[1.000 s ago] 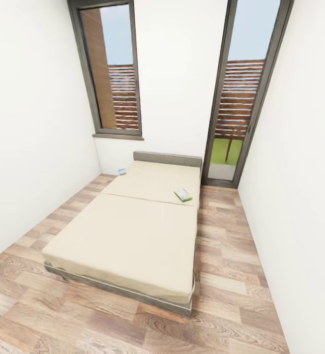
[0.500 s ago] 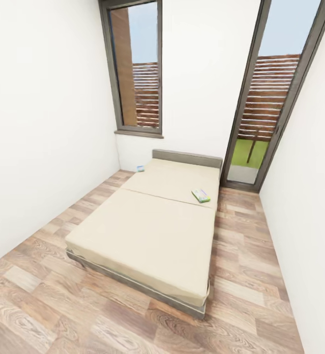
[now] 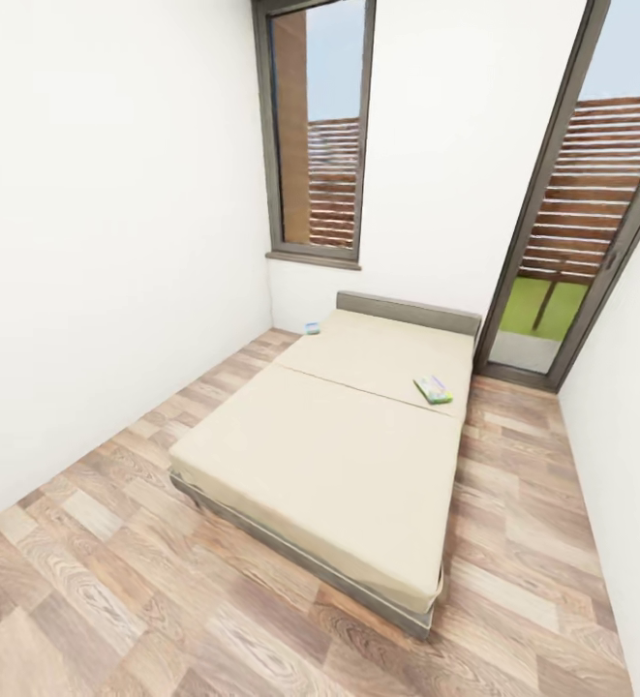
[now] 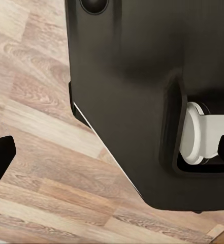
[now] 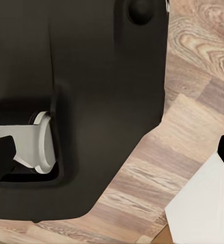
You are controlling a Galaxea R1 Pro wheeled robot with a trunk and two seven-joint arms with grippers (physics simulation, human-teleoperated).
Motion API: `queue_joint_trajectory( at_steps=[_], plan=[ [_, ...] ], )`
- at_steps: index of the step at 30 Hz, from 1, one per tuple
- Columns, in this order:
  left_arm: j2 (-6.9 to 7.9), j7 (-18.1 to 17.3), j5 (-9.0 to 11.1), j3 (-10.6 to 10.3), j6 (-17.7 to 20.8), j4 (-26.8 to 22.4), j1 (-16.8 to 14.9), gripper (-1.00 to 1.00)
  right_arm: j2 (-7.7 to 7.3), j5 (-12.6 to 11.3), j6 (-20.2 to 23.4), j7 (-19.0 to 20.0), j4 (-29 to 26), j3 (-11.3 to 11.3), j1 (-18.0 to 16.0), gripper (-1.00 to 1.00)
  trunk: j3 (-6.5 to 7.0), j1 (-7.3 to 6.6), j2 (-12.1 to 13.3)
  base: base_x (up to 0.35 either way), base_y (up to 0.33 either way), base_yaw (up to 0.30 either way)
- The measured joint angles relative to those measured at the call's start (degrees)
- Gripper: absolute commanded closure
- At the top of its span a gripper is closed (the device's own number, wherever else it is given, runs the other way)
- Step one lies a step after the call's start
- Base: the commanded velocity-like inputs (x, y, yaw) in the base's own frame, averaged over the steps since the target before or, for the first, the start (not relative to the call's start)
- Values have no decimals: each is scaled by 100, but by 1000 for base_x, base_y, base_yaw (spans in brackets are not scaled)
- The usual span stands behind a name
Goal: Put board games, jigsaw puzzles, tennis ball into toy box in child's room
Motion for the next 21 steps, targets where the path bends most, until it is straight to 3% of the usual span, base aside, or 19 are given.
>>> queue_joint_trajectory(
  at_steps=[21],
  plan=[
    [0, 0, -2, 0, 0, 0, 0, -100, 7, 0, 0, 0, 0, 1, 0, -100, -77, 0, 0, 0, 0, 264]
  ],
)
